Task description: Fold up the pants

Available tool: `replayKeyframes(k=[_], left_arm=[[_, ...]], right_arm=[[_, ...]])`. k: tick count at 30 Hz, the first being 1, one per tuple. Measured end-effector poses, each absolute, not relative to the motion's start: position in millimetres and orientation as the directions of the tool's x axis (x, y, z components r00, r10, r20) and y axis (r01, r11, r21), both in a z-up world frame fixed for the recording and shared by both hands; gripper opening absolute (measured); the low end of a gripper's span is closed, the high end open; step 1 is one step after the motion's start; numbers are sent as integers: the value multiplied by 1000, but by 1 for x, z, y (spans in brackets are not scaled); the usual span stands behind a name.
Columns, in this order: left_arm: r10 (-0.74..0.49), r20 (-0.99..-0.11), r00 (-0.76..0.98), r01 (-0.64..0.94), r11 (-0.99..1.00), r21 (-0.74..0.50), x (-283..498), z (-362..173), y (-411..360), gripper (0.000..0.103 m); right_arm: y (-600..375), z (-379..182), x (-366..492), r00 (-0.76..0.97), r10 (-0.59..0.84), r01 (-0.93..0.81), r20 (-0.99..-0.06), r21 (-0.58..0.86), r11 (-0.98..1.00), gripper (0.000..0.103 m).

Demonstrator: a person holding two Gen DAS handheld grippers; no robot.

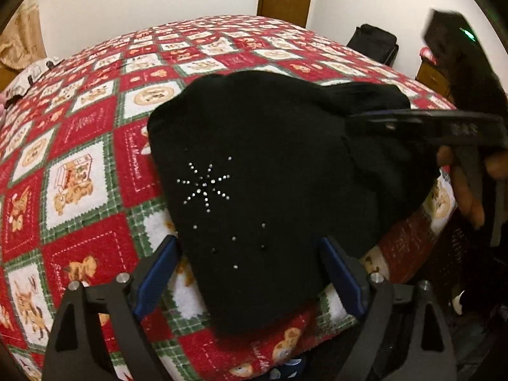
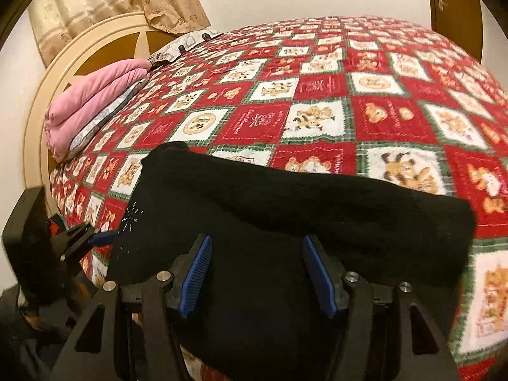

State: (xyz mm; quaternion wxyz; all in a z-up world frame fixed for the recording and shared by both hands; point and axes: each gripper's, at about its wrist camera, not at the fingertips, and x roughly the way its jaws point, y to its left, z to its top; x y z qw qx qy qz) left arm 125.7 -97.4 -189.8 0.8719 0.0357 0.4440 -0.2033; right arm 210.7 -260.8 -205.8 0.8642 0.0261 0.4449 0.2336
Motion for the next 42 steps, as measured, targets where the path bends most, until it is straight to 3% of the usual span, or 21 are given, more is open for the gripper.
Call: replayKeyframes(k=[7,15,19,25,32,38,40,42], left_arm=[[-375,-744,553,360,913,-193,130,-176,-76,92],[-414,-729,546,291,909,-299,154,-183,-59,92],[-410,-723,556,305,910,-282,161,-185,-61,92],[-440,-703,560,310,897,-315,170,-188,-64,103],[-452,-703,549,325,890,-319,163,-187,-61,103],[-430,-714,552,328,899,-288,168,-188,-70,103],[-441,-711,548,330,895,-300,167,-186,-74,102],[-441,-717,540,357,891,-279,162,-185,-81,92]], right_arm=[[-335,-173,171,626,391,-279,-675,274,920,61],[-390,-195,160,622,322,-157,-714,290,944,61],[-386,-210,165,590,368,-178,-719,328,928,61],[-393,-217,177,591,414,-139,-693,418,898,61],[-364,-223,167,529,436,-220,-728,378,899,61],[-392,-233,182,527,522,-126,-670,546,828,52],[-381,-231,178,535,497,-154,-683,500,852,52],[-371,-228,172,535,484,-185,-693,463,867,51]])
